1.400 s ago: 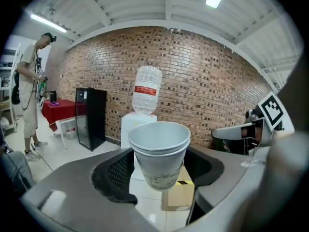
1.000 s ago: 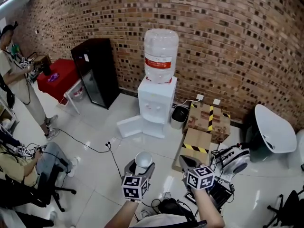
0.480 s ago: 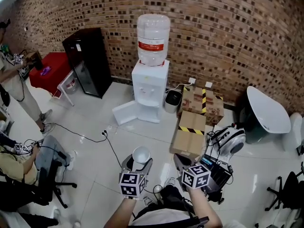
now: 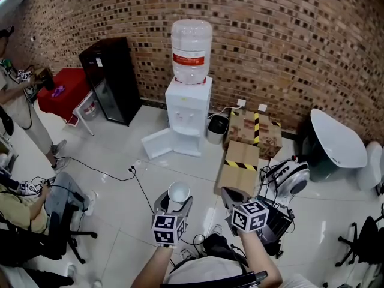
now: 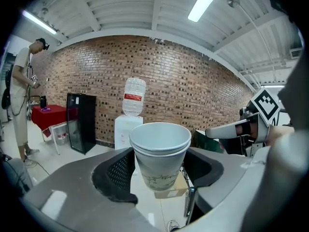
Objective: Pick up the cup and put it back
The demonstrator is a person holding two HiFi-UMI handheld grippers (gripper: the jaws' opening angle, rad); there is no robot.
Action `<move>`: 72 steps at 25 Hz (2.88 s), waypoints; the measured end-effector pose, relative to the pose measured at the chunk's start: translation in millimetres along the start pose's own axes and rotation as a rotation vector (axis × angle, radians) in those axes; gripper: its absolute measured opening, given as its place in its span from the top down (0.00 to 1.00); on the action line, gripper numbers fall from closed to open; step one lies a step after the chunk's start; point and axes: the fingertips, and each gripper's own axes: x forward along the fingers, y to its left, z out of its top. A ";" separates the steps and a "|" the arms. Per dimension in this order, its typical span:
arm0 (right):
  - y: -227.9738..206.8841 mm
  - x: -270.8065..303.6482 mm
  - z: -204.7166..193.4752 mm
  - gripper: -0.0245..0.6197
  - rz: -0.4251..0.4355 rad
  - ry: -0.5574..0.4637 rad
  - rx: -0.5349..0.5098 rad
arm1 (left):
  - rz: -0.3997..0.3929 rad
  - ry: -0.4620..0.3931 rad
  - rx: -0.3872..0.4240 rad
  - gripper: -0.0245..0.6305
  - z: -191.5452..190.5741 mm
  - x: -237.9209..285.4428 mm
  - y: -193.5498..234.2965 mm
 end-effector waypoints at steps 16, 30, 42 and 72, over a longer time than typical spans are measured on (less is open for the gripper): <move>-4.3 1.4 12.3 0.94 0.038 -0.015 0.000 | 0.016 -0.021 -0.014 0.46 16.6 8.1 -9.9; -3.6 4.1 14.7 0.94 0.043 -0.013 0.002 | 0.014 -0.032 -0.031 0.46 21.4 10.2 -6.3; -0.9 25.0 12.2 0.94 0.057 -0.004 0.021 | 0.017 0.007 -0.029 0.46 13.8 21.4 5.7; -178.2 259.5 -22.1 0.94 0.092 0.149 -0.011 | 0.102 0.162 -0.011 0.46 -66.3 299.4 122.9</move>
